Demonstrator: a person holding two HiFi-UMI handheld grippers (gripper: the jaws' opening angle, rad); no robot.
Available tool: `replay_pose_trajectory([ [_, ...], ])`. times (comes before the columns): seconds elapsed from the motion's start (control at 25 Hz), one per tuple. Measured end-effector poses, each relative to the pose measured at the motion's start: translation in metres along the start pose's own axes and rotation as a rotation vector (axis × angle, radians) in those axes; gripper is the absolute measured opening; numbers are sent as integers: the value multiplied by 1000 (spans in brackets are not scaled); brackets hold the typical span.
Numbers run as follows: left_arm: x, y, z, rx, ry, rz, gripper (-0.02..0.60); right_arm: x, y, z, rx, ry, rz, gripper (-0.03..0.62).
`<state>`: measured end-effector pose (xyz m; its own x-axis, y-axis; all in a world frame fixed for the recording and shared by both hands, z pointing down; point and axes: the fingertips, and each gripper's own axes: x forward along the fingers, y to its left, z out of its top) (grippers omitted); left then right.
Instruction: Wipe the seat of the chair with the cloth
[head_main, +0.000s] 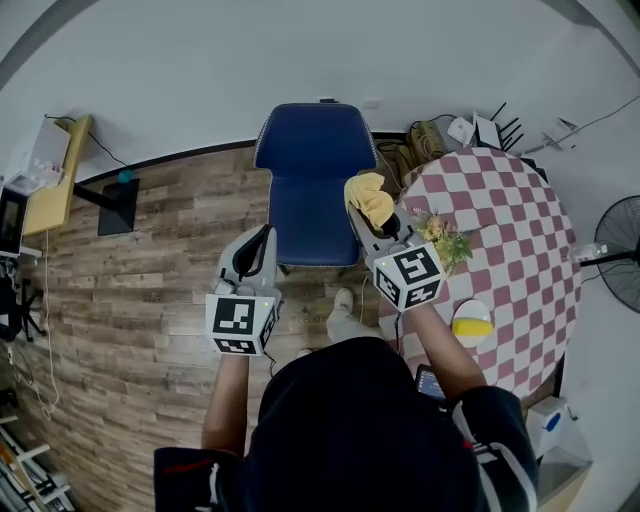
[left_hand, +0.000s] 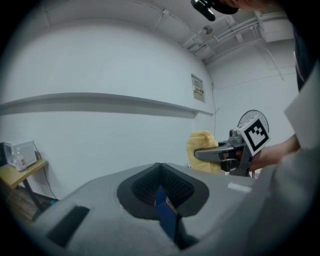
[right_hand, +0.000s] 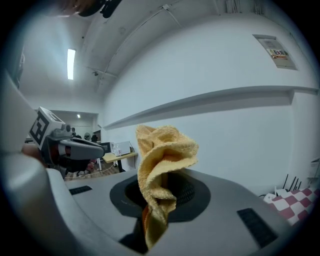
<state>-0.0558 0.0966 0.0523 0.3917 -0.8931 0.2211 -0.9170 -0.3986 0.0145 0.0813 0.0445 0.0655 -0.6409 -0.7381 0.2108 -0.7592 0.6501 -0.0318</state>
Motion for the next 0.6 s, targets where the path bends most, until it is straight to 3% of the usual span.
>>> replay_pose_trajectory([
  [0.16, 36, 2, -4, -29, 40, -5, 15, 23, -31, -1, 11, 10, 10, 49],
  [0.6, 93, -20, -15, 29, 128, 18, 15, 46, -86, -25, 71, 32, 46, 49],
])
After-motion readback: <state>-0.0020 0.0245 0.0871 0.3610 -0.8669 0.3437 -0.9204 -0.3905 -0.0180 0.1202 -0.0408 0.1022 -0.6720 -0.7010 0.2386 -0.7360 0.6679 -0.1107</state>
